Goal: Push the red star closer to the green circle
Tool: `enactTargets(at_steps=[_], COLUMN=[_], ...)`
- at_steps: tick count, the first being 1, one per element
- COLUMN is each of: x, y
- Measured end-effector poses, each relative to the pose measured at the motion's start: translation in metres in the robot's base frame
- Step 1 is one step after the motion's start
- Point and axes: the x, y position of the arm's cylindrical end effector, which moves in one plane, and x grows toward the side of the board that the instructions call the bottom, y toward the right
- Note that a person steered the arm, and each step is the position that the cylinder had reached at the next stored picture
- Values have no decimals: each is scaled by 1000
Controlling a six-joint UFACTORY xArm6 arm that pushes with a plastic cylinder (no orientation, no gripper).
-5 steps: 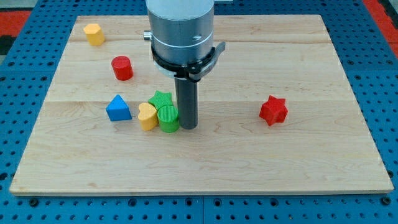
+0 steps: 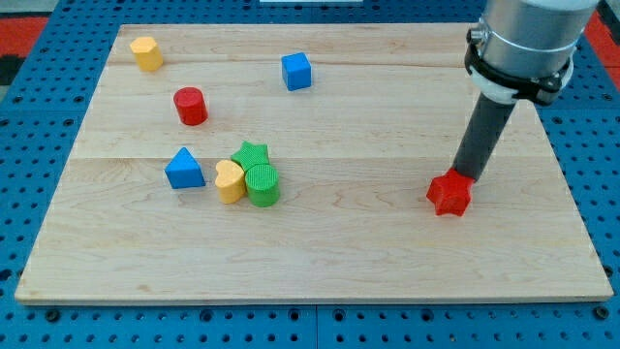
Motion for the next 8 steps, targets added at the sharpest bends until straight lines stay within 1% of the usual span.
enactTargets(at_steps=[1,2,3,5,6,7,8], x=[25,61,80,117,108,104,86], y=[-24,-18,-20,-94,-110,-102,-84])
